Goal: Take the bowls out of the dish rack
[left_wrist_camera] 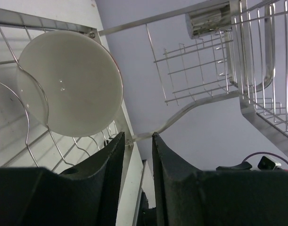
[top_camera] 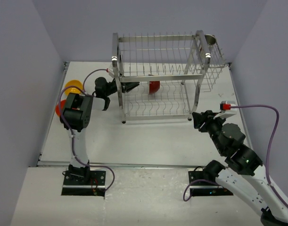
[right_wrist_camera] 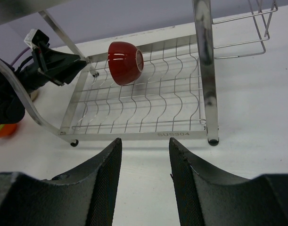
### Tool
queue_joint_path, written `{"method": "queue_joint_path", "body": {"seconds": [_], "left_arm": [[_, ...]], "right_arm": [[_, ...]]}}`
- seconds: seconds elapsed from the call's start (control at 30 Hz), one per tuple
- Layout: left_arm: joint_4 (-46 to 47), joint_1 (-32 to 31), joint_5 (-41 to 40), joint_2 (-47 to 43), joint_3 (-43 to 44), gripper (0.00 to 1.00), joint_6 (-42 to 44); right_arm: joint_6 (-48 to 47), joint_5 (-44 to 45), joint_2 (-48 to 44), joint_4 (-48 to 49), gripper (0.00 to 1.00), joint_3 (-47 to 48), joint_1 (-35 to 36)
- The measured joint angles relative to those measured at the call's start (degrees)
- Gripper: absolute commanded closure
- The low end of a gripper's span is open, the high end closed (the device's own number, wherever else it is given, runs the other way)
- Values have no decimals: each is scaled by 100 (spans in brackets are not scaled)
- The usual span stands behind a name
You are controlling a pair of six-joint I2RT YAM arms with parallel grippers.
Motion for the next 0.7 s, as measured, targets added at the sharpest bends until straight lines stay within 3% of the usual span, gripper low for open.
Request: {"method": "queue_joint_path", "body": {"seconds": [0.7], "left_arm": [[361, -455, -315, 863, 686, 69, -116]], "right_arm": [[4, 63, 39, 2, 53, 0, 0]]}}
